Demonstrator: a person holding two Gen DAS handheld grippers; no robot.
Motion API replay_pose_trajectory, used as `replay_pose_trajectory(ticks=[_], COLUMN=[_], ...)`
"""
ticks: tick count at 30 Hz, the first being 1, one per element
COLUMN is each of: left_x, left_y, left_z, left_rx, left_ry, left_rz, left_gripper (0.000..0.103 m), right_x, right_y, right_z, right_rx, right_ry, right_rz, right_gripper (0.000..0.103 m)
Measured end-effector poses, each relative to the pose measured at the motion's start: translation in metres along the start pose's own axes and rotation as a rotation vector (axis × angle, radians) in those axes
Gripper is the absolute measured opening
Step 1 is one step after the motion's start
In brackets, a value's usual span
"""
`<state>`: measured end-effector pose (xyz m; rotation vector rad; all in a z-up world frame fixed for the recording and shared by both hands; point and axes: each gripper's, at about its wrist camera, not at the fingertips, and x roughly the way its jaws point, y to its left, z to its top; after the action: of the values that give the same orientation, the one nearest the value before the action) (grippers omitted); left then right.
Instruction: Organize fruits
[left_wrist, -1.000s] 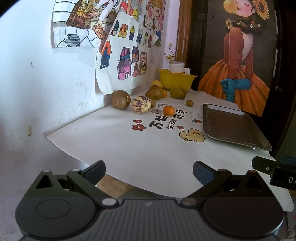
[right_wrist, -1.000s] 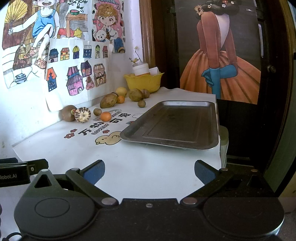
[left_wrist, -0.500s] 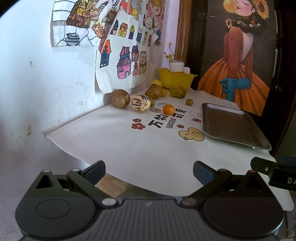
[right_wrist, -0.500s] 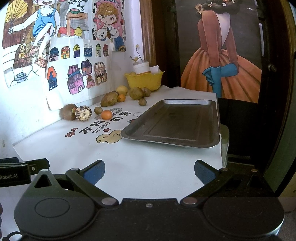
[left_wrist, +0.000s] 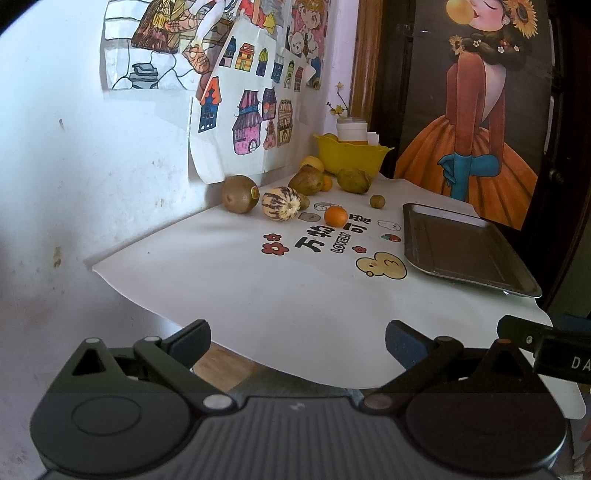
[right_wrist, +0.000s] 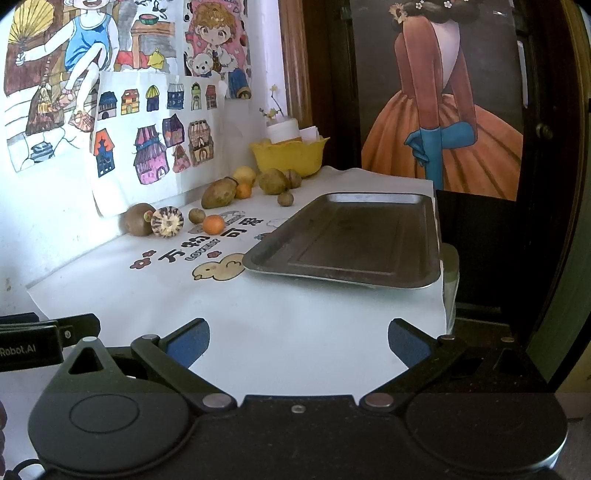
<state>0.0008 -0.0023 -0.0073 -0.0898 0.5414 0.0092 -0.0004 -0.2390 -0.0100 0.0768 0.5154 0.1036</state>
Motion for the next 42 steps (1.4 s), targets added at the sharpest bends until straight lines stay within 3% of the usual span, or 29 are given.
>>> replay_pose_trajectory(ticks=[29, 42], left_x=[0.0, 0.011], left_y=[0.002, 0.014], left_z=[-0.002, 0.004], left_rx=[-0.006, -0.046], left_ry=[0.005, 0.044], left_rz=[-0.002, 0.013], left_gripper=[0.103, 0.103], right_x=[-0.001, 0.006], right_y=[-0.002, -0.001], right_z=[0.003, 0.001], right_rx=[0.004, -0.006], right_ry=[0.007, 0.022], right_rz=[0.003, 0.012], right_gripper=[0.103, 0.103])
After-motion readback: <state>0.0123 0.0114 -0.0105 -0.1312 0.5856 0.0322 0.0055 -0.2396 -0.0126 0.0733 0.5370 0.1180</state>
